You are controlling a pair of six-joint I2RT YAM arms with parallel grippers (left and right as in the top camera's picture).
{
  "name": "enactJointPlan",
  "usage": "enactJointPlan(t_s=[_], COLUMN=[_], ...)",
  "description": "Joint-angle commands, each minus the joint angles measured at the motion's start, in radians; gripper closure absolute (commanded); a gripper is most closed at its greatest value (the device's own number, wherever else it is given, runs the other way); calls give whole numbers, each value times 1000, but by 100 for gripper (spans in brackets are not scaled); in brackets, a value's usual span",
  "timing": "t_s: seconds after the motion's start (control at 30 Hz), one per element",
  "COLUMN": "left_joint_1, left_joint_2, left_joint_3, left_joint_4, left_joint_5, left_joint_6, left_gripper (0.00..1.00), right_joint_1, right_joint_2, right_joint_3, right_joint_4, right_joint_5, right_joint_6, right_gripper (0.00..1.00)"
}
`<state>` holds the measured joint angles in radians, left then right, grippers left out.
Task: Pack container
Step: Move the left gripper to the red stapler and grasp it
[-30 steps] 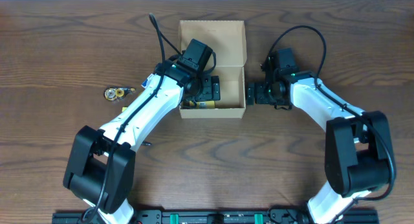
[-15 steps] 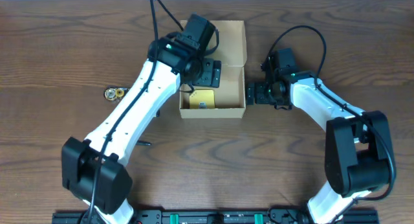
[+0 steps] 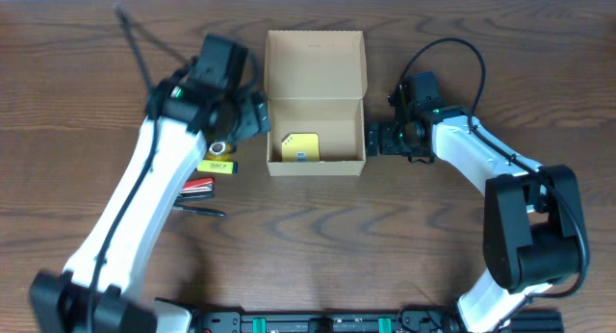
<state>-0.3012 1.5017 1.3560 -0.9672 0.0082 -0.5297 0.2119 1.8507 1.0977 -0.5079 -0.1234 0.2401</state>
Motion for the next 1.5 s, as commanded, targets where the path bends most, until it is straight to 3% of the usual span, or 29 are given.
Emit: enactJointPlan(t_s=[0.0,0.3,0.43,0.7,1.0,1.23,1.47], left_joint_1=[56,226,290,336,341,339,339], left_joint_2=[-89,-241,-230,-164,4,56,101], left_joint_3=[-124,-397,-473,-490,-489,-489,-489], left_joint_4=[3,0,11,78,315,314,309], left_joint_5=[-16,-3,34,76,159,156,134], left_joint_6=[-130,-414,-545,-658,-710,-857,-977], left_gripper=[9,2,4,5,5,0,19], right_joint_1=[-7,-7,-7,-7,-7,-7,-7], right_joint_2=[1,1,1,1,1,1,1], right_joint_3=[-2,-2,-2,-2,-2,-2,-2], right_joint_4=[-1,-1,-1,-1,-1,-1,-1], right_joint_5=[-5,-5,-5,-4,-5,-5,-5], right_joint_6=[-13,-13,-13,-13,-13,-13,-13], right_gripper=[1,1,1,1,1,1,1])
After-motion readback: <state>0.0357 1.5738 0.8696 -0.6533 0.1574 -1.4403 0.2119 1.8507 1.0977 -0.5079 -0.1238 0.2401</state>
